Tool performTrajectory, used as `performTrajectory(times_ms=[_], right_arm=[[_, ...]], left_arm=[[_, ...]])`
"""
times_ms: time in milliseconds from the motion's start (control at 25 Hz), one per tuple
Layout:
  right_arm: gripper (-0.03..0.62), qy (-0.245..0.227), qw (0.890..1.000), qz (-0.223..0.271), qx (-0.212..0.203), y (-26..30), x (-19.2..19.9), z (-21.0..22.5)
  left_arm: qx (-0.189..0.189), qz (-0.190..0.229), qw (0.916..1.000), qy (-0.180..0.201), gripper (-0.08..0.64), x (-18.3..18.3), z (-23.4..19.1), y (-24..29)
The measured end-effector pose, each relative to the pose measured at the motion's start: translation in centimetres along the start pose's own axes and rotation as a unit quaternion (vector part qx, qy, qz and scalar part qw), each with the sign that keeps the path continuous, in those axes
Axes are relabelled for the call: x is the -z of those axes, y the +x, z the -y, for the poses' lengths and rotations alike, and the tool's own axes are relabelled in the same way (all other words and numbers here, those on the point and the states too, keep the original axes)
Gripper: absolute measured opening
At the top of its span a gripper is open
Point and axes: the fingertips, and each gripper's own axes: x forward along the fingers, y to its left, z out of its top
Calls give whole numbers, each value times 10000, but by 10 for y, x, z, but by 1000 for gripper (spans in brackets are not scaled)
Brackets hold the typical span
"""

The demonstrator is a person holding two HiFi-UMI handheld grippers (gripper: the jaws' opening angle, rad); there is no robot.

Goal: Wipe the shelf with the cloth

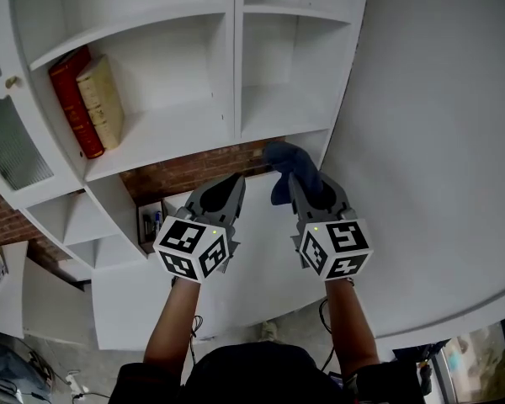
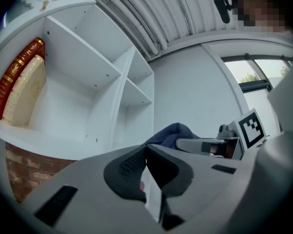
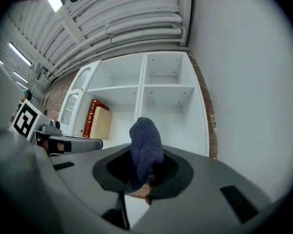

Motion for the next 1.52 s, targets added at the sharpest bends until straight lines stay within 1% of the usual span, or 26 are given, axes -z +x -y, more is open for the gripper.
performTrajectory(times_ms=[240, 800, 1200, 1360, 1520], right_arm=[[89, 16, 9999, 60, -78, 17, 1, 20], [89, 98, 9994, 159, -288, 62, 1, 66], [89, 147, 9985, 171, -508, 94, 4, 80], [89, 244, 9982, 204, -504, 108, 3, 90], [89, 267, 9980, 93, -573, 126, 0, 96]], left_arm=[[-112, -28, 9998, 168, 17, 3, -5, 24], [-317, -43, 9989, 348, 17, 9, -19, 77], [-484, -43, 9981, 389, 17, 11, -36, 101], [-556, -51, 9974, 455, 17, 10, -41, 108], [-643, -60, 9967, 485, 17, 11, -47, 113]])
